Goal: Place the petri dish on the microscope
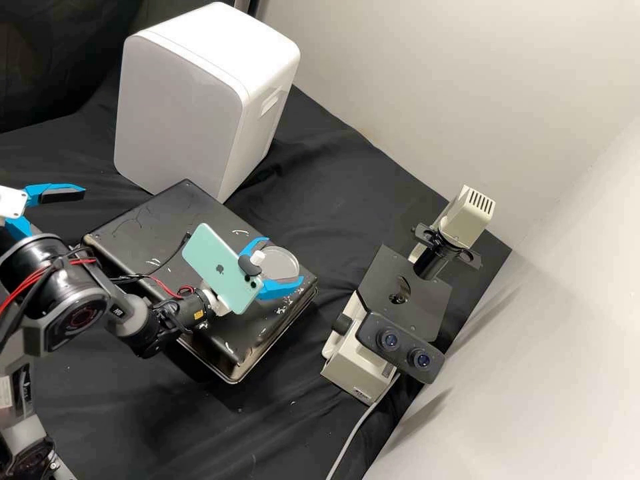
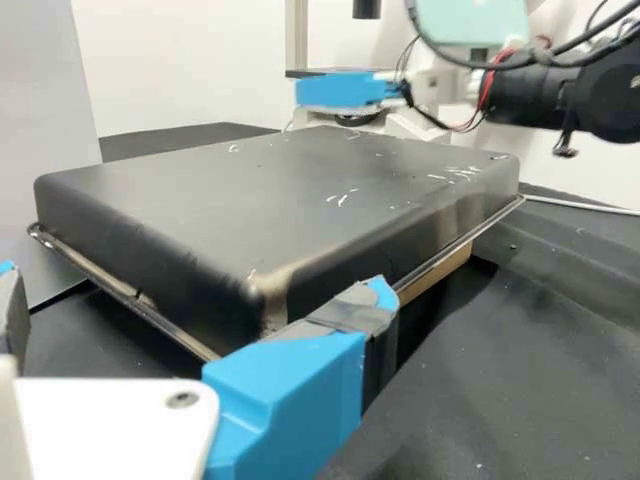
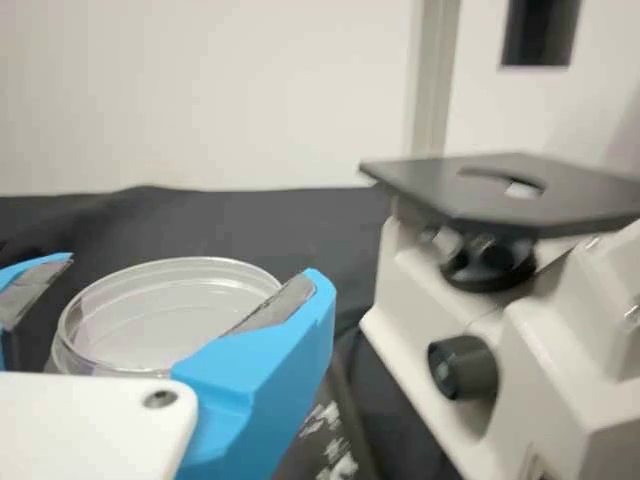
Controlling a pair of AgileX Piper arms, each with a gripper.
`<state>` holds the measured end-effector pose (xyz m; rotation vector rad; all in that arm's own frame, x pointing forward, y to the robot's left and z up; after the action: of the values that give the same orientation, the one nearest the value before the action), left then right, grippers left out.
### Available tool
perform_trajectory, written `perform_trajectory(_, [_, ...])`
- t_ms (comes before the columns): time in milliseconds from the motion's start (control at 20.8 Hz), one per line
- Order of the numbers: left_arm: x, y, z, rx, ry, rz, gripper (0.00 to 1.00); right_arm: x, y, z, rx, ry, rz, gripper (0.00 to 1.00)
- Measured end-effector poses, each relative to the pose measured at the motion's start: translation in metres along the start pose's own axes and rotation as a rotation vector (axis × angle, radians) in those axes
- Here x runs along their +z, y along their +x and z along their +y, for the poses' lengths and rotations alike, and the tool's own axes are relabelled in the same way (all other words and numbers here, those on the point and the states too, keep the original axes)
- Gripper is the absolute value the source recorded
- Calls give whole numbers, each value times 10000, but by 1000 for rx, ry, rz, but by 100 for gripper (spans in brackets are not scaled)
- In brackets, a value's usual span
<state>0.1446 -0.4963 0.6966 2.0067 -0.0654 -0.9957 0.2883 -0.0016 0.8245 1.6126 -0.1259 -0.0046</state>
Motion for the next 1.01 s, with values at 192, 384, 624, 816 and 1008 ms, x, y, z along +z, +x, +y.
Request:
perform_trajectory(192, [-1,0,1,1,9,2,100,-5,-60,173,46,8,16,0])
perform_trajectory(384, [4,1,-1,0,14,0,100,-4,-93,269,74,13,21,0])
perform_trajectory(624, [18,2,-4,-1,21,-6,100,-71,40,346,102,11,49,0])
perform_trajectory(816, [17,7,-12,-3,15,2,100,-60,285,450,114,-7,20,0])
perform_trajectory(1008, [17,24,-43,-20,15,7,100,2,500,609,147,-6,-42,0])
